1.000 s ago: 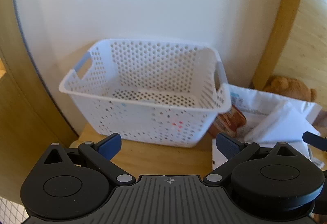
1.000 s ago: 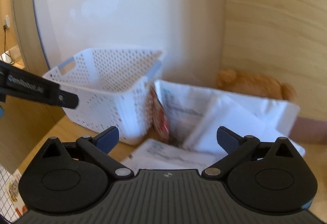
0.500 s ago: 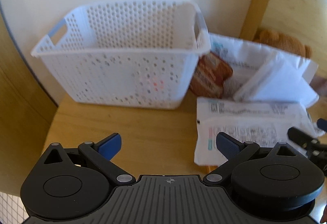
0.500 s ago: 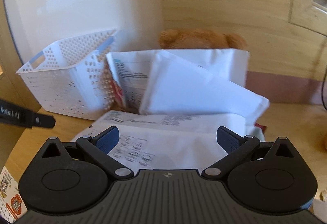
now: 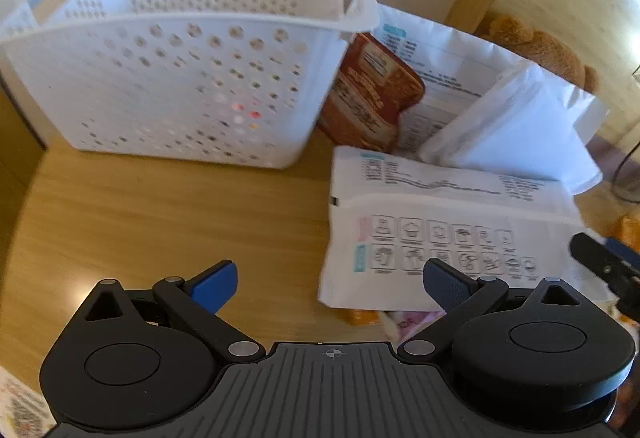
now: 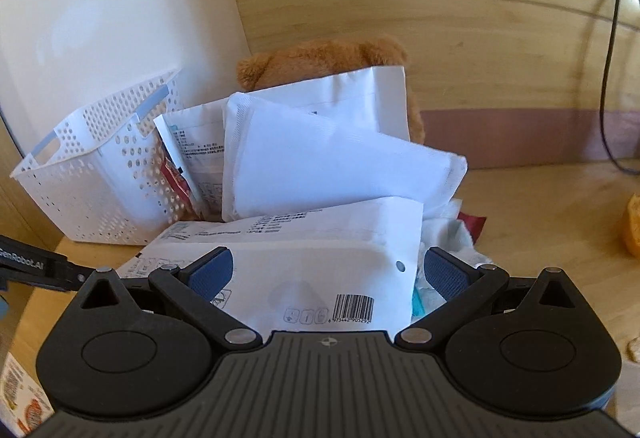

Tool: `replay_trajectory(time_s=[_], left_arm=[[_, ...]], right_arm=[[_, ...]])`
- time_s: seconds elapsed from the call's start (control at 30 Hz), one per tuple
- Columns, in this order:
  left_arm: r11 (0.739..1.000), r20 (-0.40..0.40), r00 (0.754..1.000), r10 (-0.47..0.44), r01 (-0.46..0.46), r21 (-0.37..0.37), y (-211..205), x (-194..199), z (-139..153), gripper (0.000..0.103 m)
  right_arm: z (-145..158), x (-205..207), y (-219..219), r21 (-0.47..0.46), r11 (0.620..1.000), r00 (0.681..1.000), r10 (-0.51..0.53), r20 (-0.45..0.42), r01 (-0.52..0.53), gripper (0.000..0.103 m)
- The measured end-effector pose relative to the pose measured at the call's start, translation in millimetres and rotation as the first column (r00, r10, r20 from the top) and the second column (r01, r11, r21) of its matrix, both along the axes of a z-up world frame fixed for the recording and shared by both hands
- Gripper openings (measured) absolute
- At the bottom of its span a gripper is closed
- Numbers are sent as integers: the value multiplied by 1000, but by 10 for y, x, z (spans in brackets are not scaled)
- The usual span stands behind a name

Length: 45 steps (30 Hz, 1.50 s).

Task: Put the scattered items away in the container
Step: 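Lower the right tool over the white printed packet and close its fingers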

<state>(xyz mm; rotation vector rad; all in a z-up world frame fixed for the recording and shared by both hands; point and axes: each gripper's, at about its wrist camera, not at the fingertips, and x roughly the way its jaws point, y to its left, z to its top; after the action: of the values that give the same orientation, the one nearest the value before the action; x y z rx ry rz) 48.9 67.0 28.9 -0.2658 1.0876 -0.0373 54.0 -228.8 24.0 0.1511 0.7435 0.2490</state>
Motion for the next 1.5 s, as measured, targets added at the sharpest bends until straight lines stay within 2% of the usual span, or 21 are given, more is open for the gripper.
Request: replay_trajectory(time_s=[0.17,0.4,0.67,0.87,1.2,1.43,1.5], left_arm=[[994,-16,1000,17,-19,-109,44,109,-94,103],[980,-66,998,13,-25,-199,71,288,-232,103],[947,-124,992,16,-55,-316,38,425,-416,103],[937,-116,993,-22,-20,-348,-93,483,-426,103],[940,-119,993,-23,-19,-341,-161,570,-463,103],[952,-93,994,-51,20,-307,-266,616,-439,103],[956,-85,995,-60,33,-291,-299,612,-429,103]], right_arm=[[-58,101,-13,47,999,1000,2,-24,-1,102],[-111,222,-24,80,997,998,-2,-56,6,102],[-137,263,-9,74,997,998,-1,-60,5,102],[-167,255,-50,72,997,998,-27,-64,32,102],[-281,366,-171,110,991,991,-65,-119,79,102],[-287,447,-26,75,996,991,-48,-122,57,102],[-286,446,8,56,997,992,-42,-117,49,99]])
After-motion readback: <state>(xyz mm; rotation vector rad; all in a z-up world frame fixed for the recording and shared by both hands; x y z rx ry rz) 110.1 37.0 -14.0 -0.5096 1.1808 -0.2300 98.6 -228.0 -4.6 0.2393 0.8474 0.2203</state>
